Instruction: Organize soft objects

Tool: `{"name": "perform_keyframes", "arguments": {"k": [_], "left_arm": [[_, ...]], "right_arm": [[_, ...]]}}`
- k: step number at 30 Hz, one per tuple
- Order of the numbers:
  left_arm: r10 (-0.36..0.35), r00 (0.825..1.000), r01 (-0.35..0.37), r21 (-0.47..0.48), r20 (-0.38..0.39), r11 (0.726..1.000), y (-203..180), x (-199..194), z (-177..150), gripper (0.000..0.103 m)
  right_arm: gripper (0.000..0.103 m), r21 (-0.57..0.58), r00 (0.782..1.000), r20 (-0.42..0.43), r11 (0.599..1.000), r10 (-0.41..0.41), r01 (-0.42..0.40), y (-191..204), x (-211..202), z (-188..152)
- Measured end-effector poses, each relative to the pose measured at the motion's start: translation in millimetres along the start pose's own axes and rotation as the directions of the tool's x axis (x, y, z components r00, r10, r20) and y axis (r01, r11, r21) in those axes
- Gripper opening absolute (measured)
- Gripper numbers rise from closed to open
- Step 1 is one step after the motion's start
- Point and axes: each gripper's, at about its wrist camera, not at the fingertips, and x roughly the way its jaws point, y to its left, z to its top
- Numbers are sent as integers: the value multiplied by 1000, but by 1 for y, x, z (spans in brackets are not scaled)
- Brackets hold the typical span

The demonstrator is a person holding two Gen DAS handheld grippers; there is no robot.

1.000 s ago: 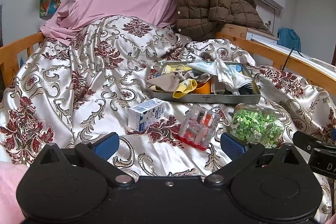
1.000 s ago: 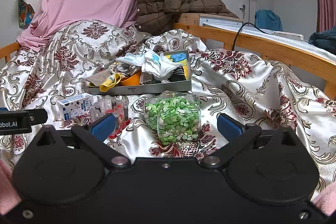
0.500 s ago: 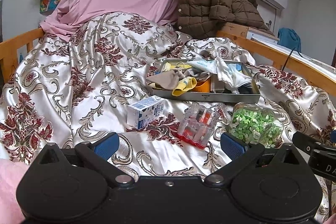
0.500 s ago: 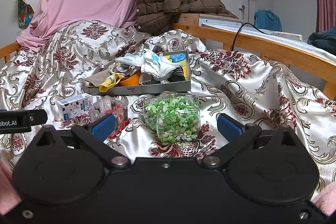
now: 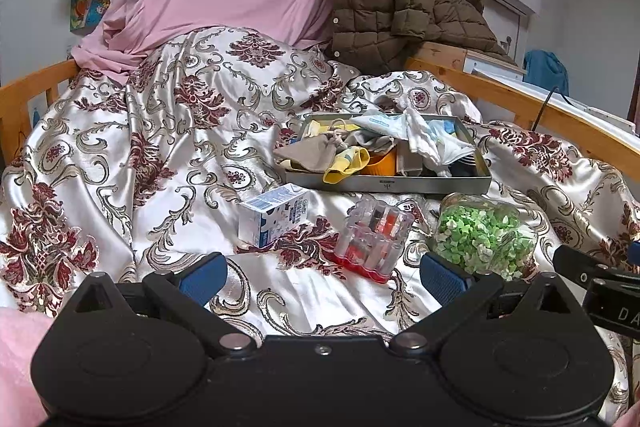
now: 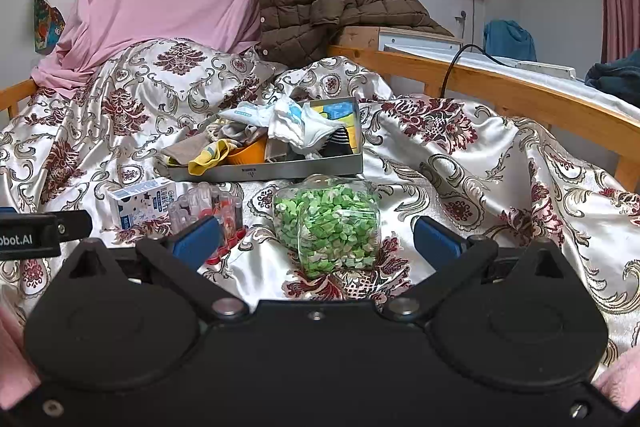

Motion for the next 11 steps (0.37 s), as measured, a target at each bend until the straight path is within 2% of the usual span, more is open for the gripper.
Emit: {"name": "perform_keyframes", "arguments": {"k": [11], "left_arm": [[14,1000,-14,-5,-26,1000,1,4,1,102]], "right_arm": [[102,-3,1000,-1,1000,-1,1,0,0,0]]}}
